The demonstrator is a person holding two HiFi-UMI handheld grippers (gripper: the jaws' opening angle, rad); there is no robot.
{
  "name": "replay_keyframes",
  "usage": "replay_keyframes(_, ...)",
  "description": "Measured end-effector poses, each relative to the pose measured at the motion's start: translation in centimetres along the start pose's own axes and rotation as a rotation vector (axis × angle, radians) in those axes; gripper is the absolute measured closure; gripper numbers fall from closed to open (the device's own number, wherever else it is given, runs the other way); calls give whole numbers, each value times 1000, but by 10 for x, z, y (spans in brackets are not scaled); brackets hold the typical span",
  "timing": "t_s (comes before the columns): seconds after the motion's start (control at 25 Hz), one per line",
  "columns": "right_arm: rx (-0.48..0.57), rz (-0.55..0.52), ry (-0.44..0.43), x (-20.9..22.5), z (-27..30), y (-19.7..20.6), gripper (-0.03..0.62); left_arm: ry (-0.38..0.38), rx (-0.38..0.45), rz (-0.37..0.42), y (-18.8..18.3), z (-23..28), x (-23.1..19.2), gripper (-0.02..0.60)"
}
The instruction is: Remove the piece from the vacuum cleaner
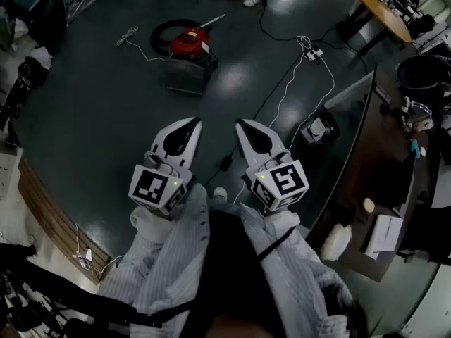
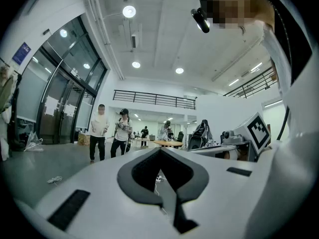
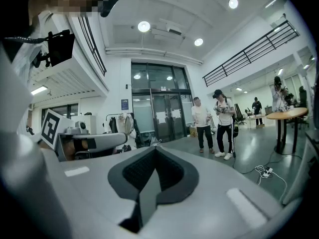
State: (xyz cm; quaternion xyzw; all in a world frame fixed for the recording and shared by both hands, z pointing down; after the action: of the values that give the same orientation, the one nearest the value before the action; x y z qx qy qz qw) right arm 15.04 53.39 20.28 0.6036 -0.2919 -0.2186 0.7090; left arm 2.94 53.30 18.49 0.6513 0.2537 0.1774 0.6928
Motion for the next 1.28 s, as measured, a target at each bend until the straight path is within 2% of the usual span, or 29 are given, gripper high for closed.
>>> replay_keyframes(0.6,-3,15,-13,10,4,6,592,11,11,3,0,13,1,580)
replay_keyframes(0.84,-24,23,-48,14,15,17,592,-22,-4,8,10,17,-7,580)
replay_keyframes(1.08,-59,43,-107,25,58,28,592,-84,-41,7,24,29,-46,580)
replay_keyframes(1.28,-72,47,-109,47,127,31,592,-113,-48,-2,30,59,-112,580)
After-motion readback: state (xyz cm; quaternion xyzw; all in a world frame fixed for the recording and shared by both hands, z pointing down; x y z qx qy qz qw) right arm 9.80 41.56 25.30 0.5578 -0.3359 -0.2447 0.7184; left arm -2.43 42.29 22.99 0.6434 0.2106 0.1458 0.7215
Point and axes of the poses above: the fingertips, and each gripper's own axes: z forward along the fingers, x to its right, y out of its underside, the point moved 3 cm from there along -z, backward along the fingers, and after that the axes turned 3 degrees about -y, right-handed, at the moved point
